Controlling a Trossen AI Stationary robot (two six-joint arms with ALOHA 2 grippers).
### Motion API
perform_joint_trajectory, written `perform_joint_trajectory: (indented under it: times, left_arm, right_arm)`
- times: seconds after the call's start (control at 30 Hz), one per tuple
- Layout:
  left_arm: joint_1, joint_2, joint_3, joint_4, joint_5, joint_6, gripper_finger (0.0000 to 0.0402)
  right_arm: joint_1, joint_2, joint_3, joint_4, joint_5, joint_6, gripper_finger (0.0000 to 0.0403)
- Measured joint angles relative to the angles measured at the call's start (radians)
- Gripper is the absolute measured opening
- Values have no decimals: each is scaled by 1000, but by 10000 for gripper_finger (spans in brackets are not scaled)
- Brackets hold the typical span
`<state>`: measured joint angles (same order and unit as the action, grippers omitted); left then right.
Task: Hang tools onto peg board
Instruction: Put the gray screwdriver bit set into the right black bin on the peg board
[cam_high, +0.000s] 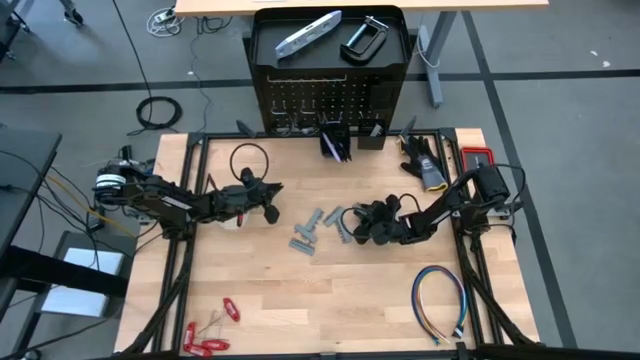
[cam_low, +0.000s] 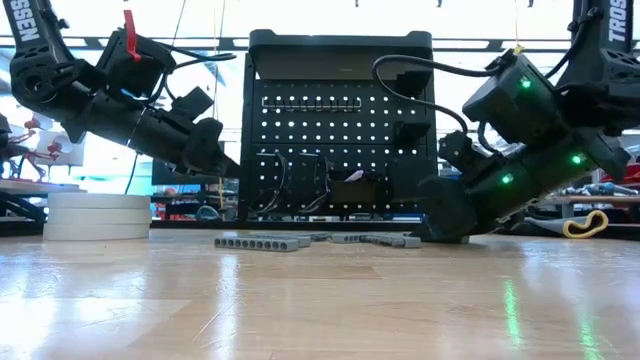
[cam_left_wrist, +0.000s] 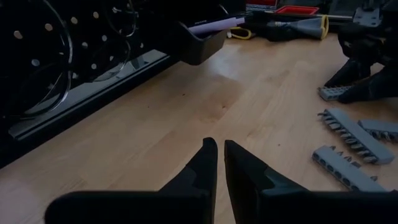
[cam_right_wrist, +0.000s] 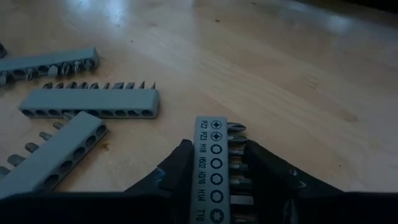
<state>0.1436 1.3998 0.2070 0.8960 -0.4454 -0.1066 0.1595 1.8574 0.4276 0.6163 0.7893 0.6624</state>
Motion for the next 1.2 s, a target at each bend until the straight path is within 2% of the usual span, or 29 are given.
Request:
perform_joint_trajectory:
  times: [0.17, 0.27, 0.5, 0.73, 0.8, 0.97, 1.13, 1.2]
  left_arm:
    - [0, 0, 0, -1, 0, 0, 35]
    - [0, 0, 0, -1, 0, 1, 35]
    - [0, 0, 0, -2, 0, 1, 35]
    - [0, 0, 0, -4, 0, 1, 35]
    - [0, 0, 0, -5, 1, 0, 35]
    - [0, 0, 0, -21, 2, -2, 35]
    - [0, 0, 0, -32, 2, -2, 35]
    - [0, 0, 0, -32, 2, -2, 35]
  right_arm:
    - [-49, -97, 41, -58, -57, -168, 133]
    - [-98, -191, 124, -134, -57, -316, 133]
    - [-246, -354, 438, -585, -42, -674, 137]
    - [-418, -368, 701, -946, -27, -982, 137]
    - [-466, -359, 726, -996, -37, -1019, 137]
    - [-563, -353, 722, -1031, -171, -1027, 140]
    - [-632, -352, 697, -1022, -194, -962, 147]
    - [-655, -352, 691, -1021, -238, -950, 149]
